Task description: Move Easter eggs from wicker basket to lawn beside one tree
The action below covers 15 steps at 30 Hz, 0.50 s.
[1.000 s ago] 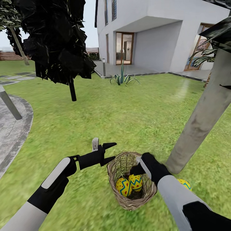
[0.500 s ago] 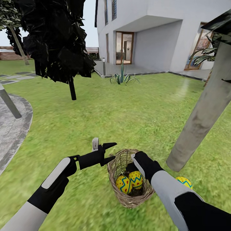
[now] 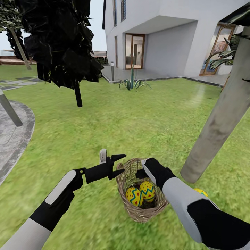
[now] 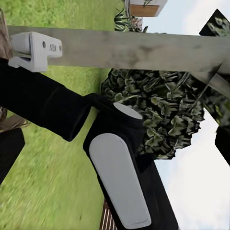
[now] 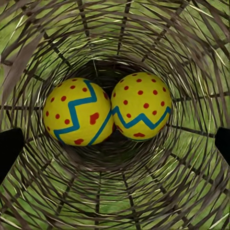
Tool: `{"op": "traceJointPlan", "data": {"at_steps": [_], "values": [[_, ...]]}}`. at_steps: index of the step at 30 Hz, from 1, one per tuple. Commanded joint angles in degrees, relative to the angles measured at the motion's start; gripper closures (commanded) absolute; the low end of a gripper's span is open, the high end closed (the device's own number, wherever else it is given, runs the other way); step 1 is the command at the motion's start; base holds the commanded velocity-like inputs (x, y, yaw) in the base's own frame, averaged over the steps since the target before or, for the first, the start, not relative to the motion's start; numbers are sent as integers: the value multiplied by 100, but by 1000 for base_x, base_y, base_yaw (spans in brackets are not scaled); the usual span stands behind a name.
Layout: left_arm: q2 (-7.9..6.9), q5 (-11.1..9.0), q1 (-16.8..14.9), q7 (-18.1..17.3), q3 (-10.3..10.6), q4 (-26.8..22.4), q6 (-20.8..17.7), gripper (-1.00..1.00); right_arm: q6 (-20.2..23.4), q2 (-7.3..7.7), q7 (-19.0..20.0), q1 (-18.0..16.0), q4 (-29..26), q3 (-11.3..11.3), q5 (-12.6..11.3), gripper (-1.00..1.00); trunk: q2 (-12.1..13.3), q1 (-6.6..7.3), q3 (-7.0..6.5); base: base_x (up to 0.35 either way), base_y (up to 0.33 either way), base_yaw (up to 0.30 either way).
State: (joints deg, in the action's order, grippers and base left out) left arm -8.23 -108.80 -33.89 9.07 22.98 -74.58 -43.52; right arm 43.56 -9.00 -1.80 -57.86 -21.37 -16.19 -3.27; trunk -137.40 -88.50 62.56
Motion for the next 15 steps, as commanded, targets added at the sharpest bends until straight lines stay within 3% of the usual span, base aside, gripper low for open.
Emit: {"op": "traceJointPlan", "data": {"at_steps": [1,7,9,12,15], "values": [[-3,-63,-4,49,6,-8,0,-100,18,6,-17,-5,-4,-46,-34,-100,-44,-21,23,0,0,0],[-3,-59,-4,50,6,-6,5,-100,8,15,45,-4,-60,-84,-31,-100,-284,-153,131,0,0,0],[-8,-66,-4,46,6,-9,-3,-100,15,7,63,-3,-76,-187,-32,-100,-365,-197,167,0,0,0],[-17,-70,-4,43,5,-12,-12,-100,40,7,98,-9,-138,-583,-31,-100,-485,-263,221,0,0,0],[-20,-71,-4,47,5,-14,-18,-100,245,36,443,-49,-632,-1379,-30,-100,-584,-318,277,0,0,0]]}}
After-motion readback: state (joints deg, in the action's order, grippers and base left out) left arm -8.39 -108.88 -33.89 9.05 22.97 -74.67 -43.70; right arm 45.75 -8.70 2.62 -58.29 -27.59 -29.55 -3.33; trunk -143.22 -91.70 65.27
